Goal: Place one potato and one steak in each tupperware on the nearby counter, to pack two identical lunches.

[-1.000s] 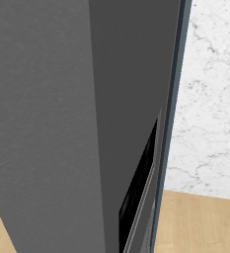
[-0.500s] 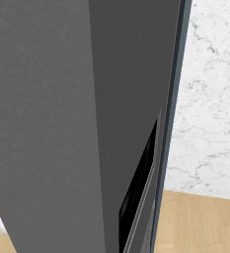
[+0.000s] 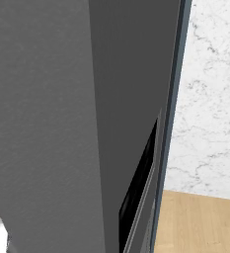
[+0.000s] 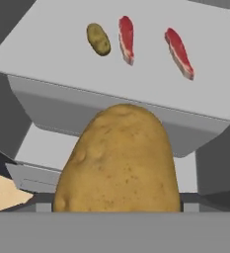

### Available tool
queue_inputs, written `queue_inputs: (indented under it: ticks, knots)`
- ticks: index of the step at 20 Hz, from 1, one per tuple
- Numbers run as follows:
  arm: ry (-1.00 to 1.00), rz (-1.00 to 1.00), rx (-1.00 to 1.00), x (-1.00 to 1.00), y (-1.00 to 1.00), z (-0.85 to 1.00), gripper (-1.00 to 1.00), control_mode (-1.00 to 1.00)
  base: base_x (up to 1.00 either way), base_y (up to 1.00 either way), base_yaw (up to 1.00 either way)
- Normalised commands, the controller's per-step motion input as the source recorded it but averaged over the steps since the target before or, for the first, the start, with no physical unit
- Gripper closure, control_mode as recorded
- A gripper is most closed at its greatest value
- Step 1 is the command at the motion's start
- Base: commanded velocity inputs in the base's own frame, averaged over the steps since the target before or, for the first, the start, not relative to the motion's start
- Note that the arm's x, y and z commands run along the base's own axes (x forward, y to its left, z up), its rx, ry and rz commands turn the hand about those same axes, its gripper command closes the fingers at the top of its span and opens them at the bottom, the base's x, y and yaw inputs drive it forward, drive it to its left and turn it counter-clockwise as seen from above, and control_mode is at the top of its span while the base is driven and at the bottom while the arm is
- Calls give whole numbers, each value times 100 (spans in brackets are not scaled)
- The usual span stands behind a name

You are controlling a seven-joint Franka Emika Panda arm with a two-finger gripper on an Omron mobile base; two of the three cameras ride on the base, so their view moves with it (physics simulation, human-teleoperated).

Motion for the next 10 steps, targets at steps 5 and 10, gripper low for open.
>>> queue_inputs:
  ticks: [5,10]
  knots:
    - [0,1,0,-100,8,14,100,-100,0,0,0]
    - [0,0,0,-65,1,0,100,-100,0,0,0]
